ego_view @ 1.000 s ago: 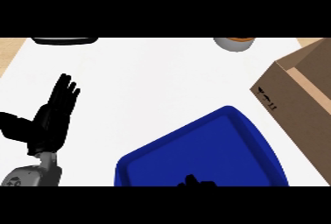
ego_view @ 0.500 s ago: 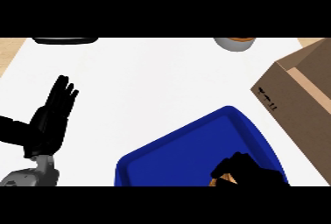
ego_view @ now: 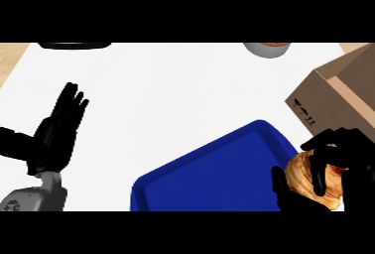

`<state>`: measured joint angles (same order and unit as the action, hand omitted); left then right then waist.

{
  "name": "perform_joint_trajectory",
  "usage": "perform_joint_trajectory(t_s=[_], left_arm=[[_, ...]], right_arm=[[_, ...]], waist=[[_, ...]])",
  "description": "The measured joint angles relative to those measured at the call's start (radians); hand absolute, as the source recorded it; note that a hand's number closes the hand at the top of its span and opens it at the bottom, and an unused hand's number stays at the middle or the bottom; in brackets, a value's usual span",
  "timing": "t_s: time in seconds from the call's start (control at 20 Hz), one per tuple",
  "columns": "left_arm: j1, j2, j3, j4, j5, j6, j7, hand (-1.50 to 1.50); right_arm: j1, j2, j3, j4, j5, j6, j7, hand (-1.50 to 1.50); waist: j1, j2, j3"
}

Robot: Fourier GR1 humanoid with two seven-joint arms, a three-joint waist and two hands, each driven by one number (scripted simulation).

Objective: Pick the croissant from the tray and place it in the cardboard box

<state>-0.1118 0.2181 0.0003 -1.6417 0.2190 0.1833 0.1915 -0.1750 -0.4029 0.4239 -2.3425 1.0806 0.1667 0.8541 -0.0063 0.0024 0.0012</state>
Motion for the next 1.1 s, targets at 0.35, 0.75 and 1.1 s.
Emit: perform_joint_trajectory(t_s=[0.35,0.75,1.1], left_arm=[[0.023,-0.006,0.006,-0.008,-0.002,-0.016,-0.011,0.0],[-0.041,-0.012,0.021,0.039,-0.013,-0.023,0.002,0.0],[-0.036,-0.025,0.009,0.026,-0.025,-0.023,-0.003,0.0]], right_arm=[[0.007,-0.084,-0.371,0.116,-0.262,-0.006,-0.23,1.5],[-0.086,-0.161,-0.538,0.506,-0.311,-0.067,-0.508,1.5],[-0.105,-0.256,-0.493,0.776,-0.219,-0.005,-0.613,-1.5]], waist=[[0.004,-0.001,0.0],[0.012,0.001,-0.001],[0.028,-0.001,-0.011]])
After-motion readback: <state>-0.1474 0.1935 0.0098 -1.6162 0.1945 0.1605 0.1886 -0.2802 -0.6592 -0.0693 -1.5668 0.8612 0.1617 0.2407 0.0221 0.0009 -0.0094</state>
